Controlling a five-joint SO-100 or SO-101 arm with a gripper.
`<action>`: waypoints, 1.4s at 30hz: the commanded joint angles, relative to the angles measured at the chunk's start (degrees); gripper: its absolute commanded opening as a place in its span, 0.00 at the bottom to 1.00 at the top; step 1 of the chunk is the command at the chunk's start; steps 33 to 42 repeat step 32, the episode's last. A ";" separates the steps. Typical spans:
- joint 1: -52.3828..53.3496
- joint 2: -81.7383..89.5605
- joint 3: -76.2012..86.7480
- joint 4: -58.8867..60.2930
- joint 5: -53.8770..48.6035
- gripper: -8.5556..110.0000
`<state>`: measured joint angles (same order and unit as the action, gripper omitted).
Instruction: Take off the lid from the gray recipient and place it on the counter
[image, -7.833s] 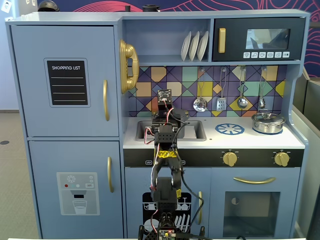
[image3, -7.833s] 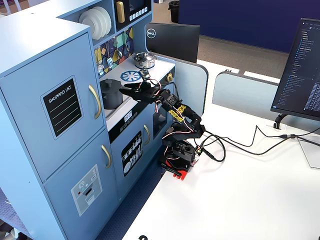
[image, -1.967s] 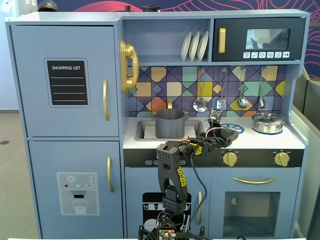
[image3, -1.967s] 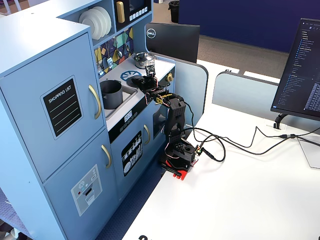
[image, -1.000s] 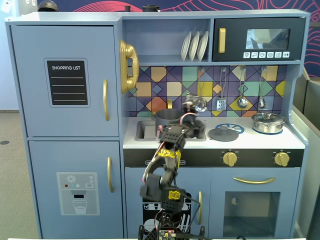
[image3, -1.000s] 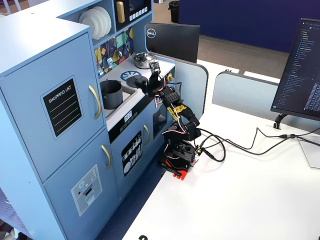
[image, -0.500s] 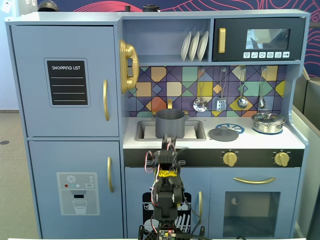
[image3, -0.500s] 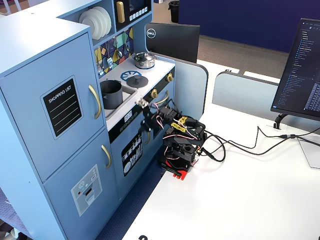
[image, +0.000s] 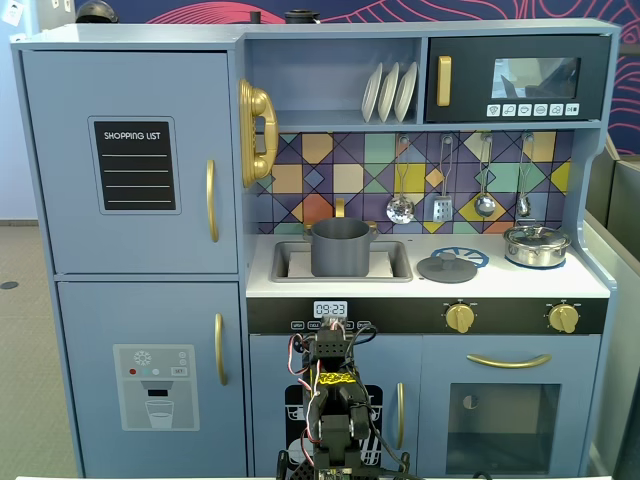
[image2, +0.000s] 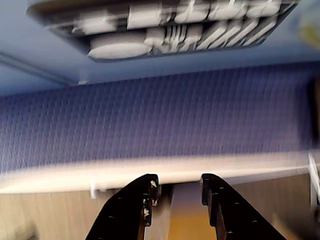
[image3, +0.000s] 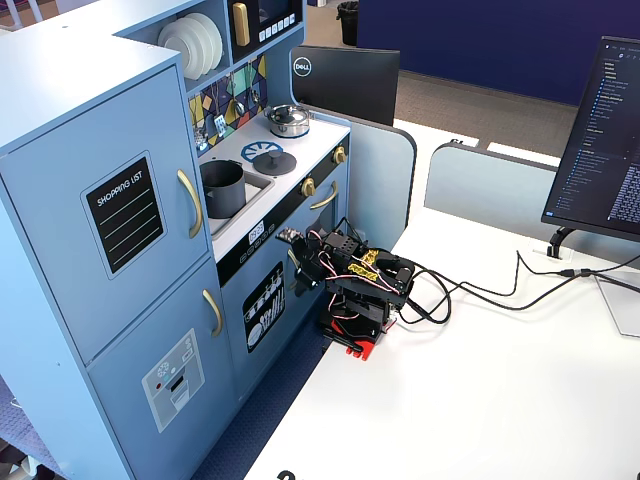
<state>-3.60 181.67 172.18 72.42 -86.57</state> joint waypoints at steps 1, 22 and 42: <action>-0.53 0.35 -0.18 9.40 -2.29 0.08; -0.35 0.35 -0.18 15.21 -1.23 0.10; -0.35 0.35 -0.18 15.21 -1.23 0.10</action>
